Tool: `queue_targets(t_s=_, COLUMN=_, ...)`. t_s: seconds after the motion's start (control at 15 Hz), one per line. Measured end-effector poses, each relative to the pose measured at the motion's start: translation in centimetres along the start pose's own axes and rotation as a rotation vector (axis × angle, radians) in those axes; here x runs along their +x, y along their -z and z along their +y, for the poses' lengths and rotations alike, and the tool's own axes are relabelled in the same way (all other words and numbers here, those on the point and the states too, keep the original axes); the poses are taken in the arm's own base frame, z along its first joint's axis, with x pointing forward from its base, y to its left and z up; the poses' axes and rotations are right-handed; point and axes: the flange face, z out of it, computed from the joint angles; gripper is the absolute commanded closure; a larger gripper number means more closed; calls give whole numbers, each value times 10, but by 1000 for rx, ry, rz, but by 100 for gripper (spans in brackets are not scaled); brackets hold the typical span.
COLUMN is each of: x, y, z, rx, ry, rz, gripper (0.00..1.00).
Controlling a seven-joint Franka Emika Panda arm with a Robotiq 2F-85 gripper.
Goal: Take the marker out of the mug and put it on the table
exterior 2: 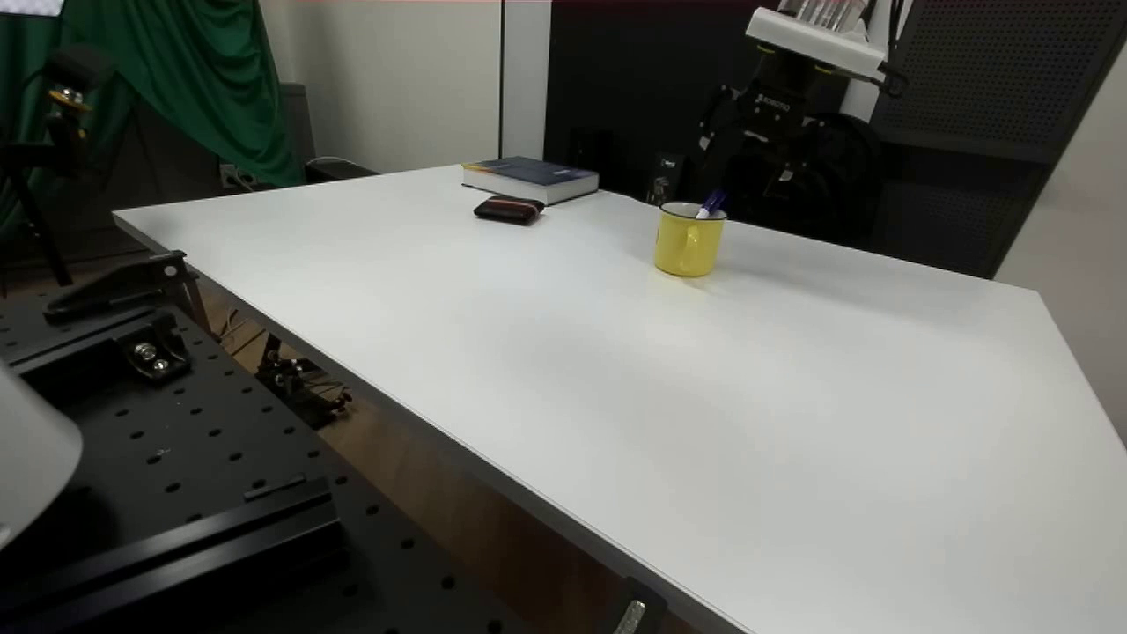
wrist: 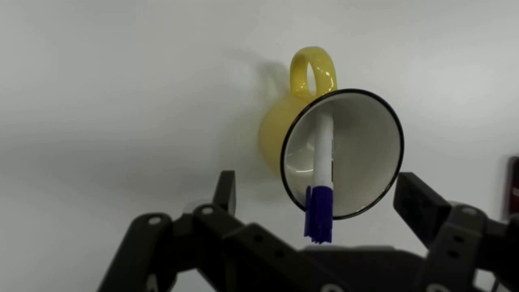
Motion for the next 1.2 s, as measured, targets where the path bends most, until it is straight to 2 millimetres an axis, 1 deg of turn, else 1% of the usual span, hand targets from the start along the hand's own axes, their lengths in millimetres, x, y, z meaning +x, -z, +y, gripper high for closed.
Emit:
queue_targets(t_s=0.33, x=7, y=-18, z=-8, rx=-9, ry=11, rz=41, gripper=0)
queue_targets(t_s=0.73, x=16, y=-38, z=-15, rx=-79, ry=34, rz=108, gripper=0)
queue_targets(t_s=1.0, x=17, y=-45, z=-17, rx=-105, ry=47, rz=108, gripper=0)
queue_targets(t_s=1.2, x=18, y=-46, z=-18, rx=-121, ry=59, rz=102, gripper=0)
